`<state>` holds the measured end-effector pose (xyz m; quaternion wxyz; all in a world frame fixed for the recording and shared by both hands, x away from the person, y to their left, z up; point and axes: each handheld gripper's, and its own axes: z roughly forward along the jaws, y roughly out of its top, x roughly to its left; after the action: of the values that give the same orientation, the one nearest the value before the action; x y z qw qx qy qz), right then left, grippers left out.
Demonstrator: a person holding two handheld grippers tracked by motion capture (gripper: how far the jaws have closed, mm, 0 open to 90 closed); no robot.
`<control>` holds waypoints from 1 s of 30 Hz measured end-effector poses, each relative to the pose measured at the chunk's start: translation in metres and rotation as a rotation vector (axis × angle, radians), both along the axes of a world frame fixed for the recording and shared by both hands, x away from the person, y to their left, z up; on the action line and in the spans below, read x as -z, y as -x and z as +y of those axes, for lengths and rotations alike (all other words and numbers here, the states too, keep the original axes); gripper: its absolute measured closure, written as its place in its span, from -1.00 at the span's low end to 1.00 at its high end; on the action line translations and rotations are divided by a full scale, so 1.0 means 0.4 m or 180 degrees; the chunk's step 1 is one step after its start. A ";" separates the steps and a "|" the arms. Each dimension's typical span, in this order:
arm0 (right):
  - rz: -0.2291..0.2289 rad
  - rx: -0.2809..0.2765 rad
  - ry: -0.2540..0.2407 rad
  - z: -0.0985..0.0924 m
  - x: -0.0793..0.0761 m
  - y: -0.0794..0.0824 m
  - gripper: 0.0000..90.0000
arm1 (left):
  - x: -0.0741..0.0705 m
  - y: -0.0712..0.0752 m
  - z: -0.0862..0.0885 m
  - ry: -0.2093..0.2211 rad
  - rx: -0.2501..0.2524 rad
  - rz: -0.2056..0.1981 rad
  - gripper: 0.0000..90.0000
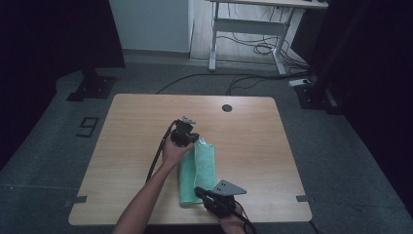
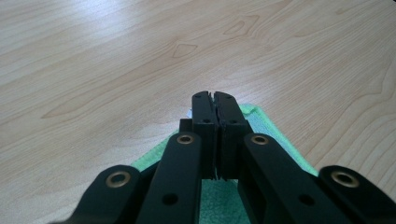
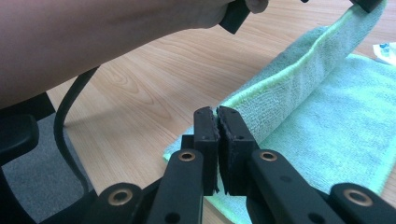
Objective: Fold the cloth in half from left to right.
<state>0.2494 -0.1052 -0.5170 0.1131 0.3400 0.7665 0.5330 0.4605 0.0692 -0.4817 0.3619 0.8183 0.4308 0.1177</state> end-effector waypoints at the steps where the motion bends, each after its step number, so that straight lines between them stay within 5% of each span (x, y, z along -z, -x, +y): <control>1: 0.0000 0.0000 0.0000 0.000 0.000 0.000 0.90 | 0.000 0.000 -0.002 0.0002 -0.0005 -0.0006 0.96; 30: 0.0077 0.0082 0.0046 -0.030 0.021 0.002 0.90 | 0.023 -0.003 -0.046 -0.0050 0.0088 0.0026 0.96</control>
<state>0.2486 -0.1173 -0.5256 0.1132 0.3554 0.7672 0.5218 0.4618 0.0509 -0.4909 0.3553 0.8274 0.4200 0.1128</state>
